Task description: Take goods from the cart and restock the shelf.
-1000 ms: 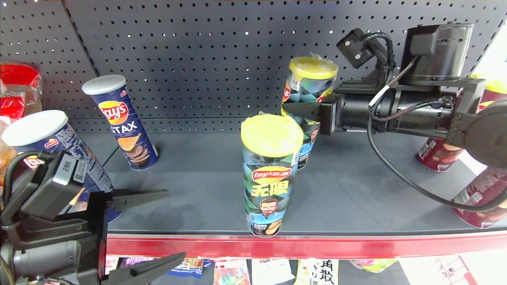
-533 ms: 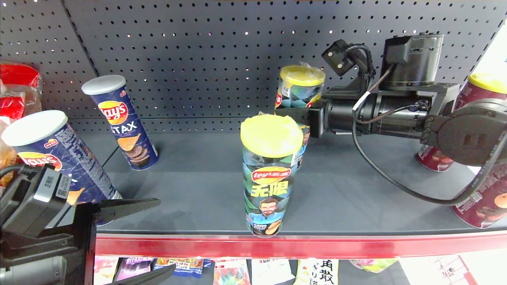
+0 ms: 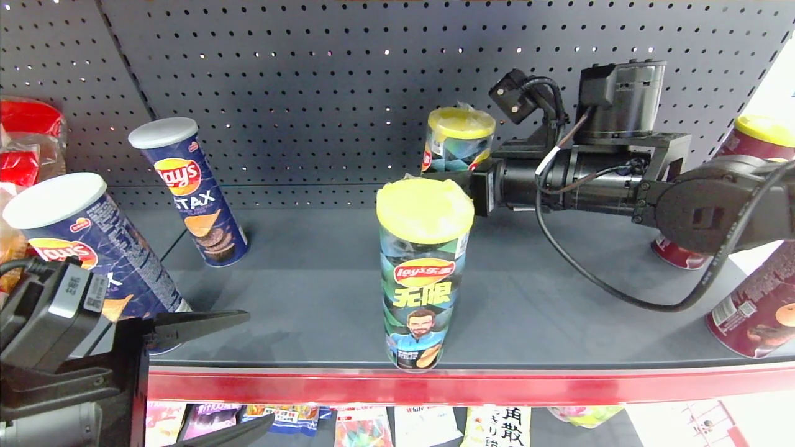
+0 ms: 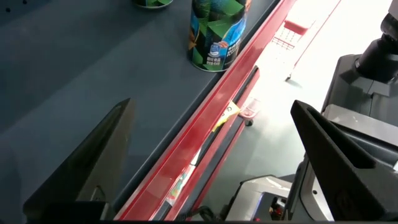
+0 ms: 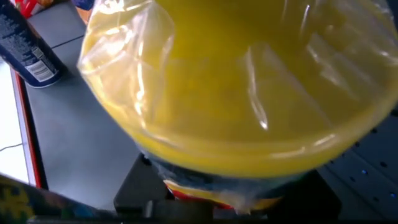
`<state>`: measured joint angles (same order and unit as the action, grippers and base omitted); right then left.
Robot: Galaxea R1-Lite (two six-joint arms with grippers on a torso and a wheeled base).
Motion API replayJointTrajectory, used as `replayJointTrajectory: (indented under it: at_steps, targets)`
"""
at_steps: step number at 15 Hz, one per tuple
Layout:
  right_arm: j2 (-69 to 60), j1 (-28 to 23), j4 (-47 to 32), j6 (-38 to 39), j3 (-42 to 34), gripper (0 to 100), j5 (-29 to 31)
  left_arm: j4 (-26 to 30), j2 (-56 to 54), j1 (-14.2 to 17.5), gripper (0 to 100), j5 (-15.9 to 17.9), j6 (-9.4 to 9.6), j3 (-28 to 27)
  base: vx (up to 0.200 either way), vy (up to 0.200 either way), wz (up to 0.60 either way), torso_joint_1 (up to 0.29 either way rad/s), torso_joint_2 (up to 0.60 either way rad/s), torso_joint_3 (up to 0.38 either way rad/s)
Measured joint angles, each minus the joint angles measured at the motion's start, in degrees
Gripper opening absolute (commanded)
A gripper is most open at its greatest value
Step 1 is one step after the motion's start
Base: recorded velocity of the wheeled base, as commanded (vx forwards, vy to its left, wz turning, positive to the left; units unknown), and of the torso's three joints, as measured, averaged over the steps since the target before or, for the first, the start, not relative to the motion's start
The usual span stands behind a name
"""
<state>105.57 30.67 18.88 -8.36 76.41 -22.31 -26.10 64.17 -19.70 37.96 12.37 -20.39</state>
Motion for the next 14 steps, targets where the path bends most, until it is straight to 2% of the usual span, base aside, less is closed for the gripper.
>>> replayJointTrajectory:
  at_steps: [7,8,14]
  targets:
    - [1.04,0.44,-0.09,0.02,0.49,0,0.01,0.02,0.0,0.02,100,-0.02,0.02,0.3,0.0,0.0,0.0,0.0,0.0,0.0]
    - [0.99,0.44,-0.11,0.02,0.18,100,0.06,0.02,0.0,0.02,100,-0.02,0.02,0.33,0.0,0.0,0.0,0.0,0.0,0.0]
    - [-0.33,0.48,-0.02,0.18,-2.35,100,0.09,0.0,0.05,0.02,100,0.09,0.0,0.48,0.0,0.0,0.0,0.0,0.0,0.0]
